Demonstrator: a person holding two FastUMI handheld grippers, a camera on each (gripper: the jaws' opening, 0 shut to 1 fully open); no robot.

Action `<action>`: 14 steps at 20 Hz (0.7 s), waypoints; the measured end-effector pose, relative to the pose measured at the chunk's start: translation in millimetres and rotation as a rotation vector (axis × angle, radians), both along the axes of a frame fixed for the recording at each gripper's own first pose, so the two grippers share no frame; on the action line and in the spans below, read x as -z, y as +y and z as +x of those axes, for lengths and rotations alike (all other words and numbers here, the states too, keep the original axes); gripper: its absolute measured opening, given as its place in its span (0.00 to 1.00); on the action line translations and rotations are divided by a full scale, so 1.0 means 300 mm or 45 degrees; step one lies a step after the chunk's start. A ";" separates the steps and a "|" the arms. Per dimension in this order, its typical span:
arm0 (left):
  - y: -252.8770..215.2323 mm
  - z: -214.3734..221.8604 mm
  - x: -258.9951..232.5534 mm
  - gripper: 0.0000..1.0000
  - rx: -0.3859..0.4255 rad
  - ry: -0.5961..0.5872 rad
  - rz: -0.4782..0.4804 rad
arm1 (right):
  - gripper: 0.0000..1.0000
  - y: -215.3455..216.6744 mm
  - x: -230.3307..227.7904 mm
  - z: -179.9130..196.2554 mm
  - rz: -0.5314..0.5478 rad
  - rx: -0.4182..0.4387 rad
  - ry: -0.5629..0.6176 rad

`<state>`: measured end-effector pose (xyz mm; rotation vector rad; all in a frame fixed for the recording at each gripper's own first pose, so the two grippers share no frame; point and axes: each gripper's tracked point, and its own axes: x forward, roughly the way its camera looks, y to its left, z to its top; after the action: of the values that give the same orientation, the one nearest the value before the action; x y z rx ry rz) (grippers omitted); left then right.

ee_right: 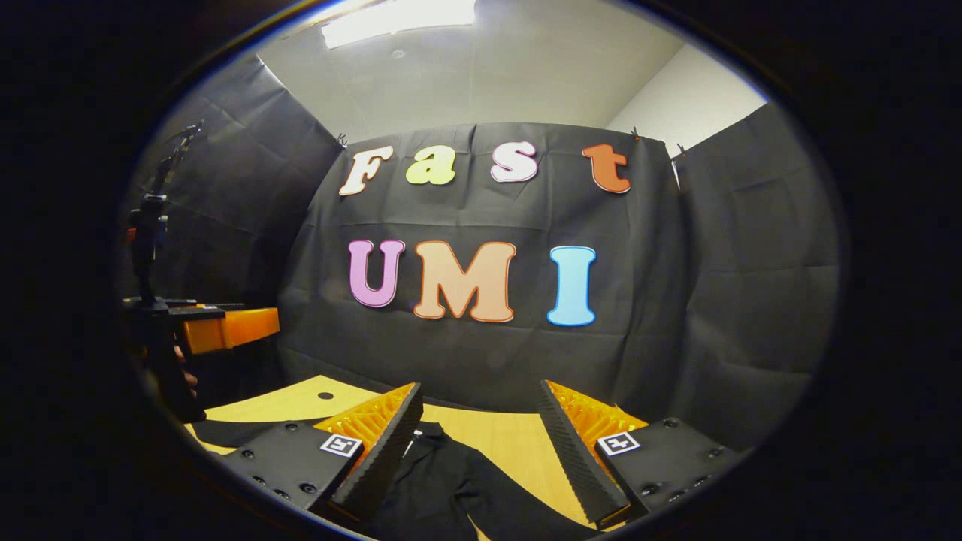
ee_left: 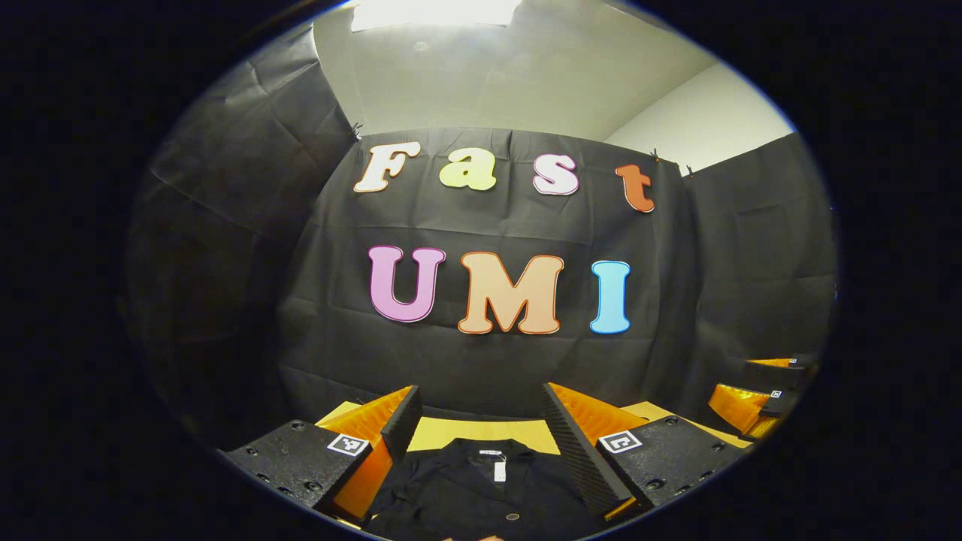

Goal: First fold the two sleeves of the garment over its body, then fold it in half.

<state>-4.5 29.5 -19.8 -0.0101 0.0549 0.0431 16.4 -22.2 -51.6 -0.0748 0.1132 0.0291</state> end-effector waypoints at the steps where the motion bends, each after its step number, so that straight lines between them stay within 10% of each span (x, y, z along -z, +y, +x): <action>1: -0.002 0.000 0.000 0.97 -0.003 -0.001 0.003 | 0.99 -0.026 0.011 0.000 -0.015 0.009 0.013; 14: -0.017 -0.011 0.019 0.97 -0.062 0.022 0.029 | 0.98 -0.376 0.358 0.013 -0.182 0.073 0.342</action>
<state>-7.8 24.4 -25.4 0.0118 0.0717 0.0929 20.3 -134.9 -159.1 -0.2104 0.3862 -0.0262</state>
